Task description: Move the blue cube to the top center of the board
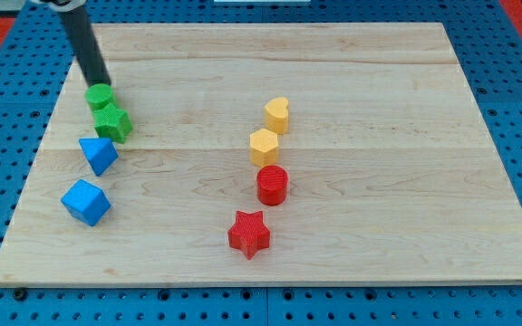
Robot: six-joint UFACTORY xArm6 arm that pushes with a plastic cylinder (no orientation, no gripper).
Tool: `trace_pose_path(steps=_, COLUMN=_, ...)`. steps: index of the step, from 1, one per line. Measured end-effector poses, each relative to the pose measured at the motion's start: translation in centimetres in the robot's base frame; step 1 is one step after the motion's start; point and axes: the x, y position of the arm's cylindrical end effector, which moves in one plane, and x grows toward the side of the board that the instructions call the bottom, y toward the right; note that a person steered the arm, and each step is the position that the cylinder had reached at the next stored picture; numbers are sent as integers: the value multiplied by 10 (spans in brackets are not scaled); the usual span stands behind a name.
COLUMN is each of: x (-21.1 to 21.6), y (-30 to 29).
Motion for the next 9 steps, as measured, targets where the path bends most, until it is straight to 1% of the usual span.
trace_pose_path(steps=1, x=60, y=-28)
trace_pose_path(steps=2, x=184, y=-43)
trace_pose_path(steps=3, x=275, y=3)
trace_pose_path(steps=4, x=256, y=55)
trace_pose_path(steps=5, x=236, y=69)
trace_pose_path(steps=7, x=230, y=79)
trace_pose_path(steps=9, x=220, y=119)
